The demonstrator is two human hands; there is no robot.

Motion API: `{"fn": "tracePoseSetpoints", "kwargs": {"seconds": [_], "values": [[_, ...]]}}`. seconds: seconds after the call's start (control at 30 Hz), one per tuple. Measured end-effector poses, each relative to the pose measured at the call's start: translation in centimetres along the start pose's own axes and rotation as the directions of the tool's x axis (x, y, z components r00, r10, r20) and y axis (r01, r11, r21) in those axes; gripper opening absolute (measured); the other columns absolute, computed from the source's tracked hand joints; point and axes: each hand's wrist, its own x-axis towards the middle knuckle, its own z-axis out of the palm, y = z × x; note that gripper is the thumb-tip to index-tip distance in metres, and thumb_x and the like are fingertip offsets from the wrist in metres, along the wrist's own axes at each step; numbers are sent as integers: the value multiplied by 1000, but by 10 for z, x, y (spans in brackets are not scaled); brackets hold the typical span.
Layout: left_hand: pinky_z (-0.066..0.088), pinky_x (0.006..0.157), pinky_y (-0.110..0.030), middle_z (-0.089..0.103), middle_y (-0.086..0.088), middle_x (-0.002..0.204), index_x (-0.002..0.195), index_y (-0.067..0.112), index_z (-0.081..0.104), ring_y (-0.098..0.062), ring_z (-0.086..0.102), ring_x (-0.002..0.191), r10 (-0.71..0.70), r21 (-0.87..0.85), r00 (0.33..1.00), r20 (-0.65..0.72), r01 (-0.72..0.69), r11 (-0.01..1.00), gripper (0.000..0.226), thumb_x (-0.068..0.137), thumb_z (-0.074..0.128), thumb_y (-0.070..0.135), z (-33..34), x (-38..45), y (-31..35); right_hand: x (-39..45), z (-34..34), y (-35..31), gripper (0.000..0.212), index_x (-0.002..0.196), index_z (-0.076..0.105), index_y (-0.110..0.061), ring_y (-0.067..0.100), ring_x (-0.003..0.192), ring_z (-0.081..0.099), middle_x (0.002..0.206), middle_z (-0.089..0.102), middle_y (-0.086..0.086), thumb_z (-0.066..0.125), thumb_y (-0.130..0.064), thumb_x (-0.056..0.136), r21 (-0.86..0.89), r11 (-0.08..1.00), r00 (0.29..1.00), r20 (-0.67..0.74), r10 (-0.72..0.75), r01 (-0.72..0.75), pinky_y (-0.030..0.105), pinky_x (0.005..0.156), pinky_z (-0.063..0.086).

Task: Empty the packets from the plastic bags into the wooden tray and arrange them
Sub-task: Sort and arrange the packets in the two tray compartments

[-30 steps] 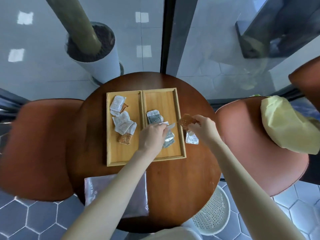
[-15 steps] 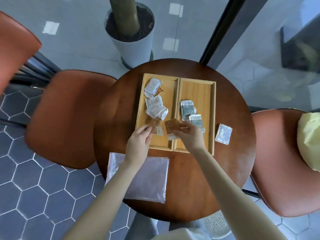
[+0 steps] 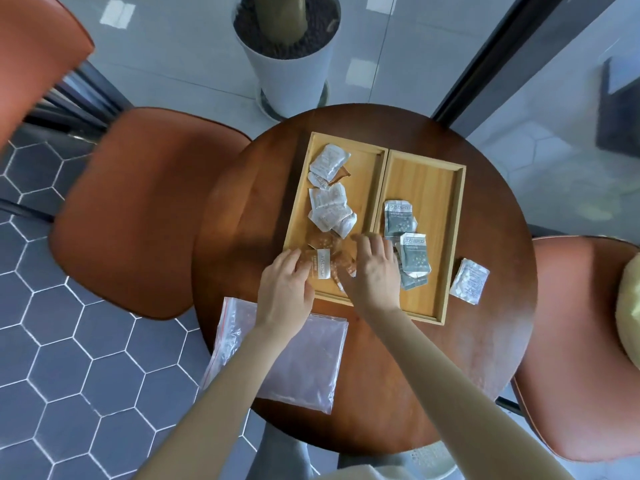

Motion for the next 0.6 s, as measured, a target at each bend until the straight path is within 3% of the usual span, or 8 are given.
{"fn": "tracePoseSetpoints", "kwargs": {"seconds": [0.1,0.17,0.23,0.33,0.43,0.53,0.6], "values": [[49,93,-42,65,-11,118,112,10,64,-28,58,113,-23,-39,999,-23,22,999,33,80,67,14,-3,7,2,24,-4,-4,38,113,59,-3,38,104,57,113,63,18,65,-19,79,44,997,997,21,-70,69,47,86,52],[45,98,-41,57,-10,129,125,12,54,-27,51,122,4,-5,1000,0,-4,1000,42,85,61,21,-2,12,2,42,-4,-6,49,128,49,-6,36,120,48,130,55,17,63,-21,83,26,994,986,122,-111,108,48,98,45],[35,109,-44,37,-10,148,141,15,33,-27,34,136,38,49,995,93,-42,998,55,91,49,32,2,15,2,58,-4,-8,63,142,30,-12,31,136,31,149,35,12,57,-25,87,-49,982,951,260,-165,184,45,111,32],[16,115,-45,9,-5,158,147,18,7,-24,8,145,43,108,973,227,-68,992,65,91,13,50,8,15,0,69,-1,-9,66,147,12,-22,25,144,12,158,12,4,47,-34,92,-141,949,897,388,-211,284,40,116,14],[13,116,-45,3,-2,158,146,19,2,-22,2,145,41,114,966,254,-72,991,72,83,-1,54,16,14,-3,69,5,-4,55,145,24,-24,24,143,18,157,19,3,46,-28,94,-119,953,898,384,-216,280,41,114,20],[30,108,-49,28,-6,153,144,17,26,-26,26,140,27,126,975,222,-56,990,67,91,4,53,14,14,-3,64,9,5,41,129,53,-17,33,130,43,142,47,12,58,-19,88,-43,962,929,275,-249,270,50,102,41],[39,100,-50,42,-8,145,138,16,38,-26,40,133,13,135,976,216,-43,990,65,94,5,50,12,14,-2,60,8,10,36,119,61,-15,37,120,54,131,58,14,64,-17,83,-14,963,943,208,-261,270,51,93,47]]}}
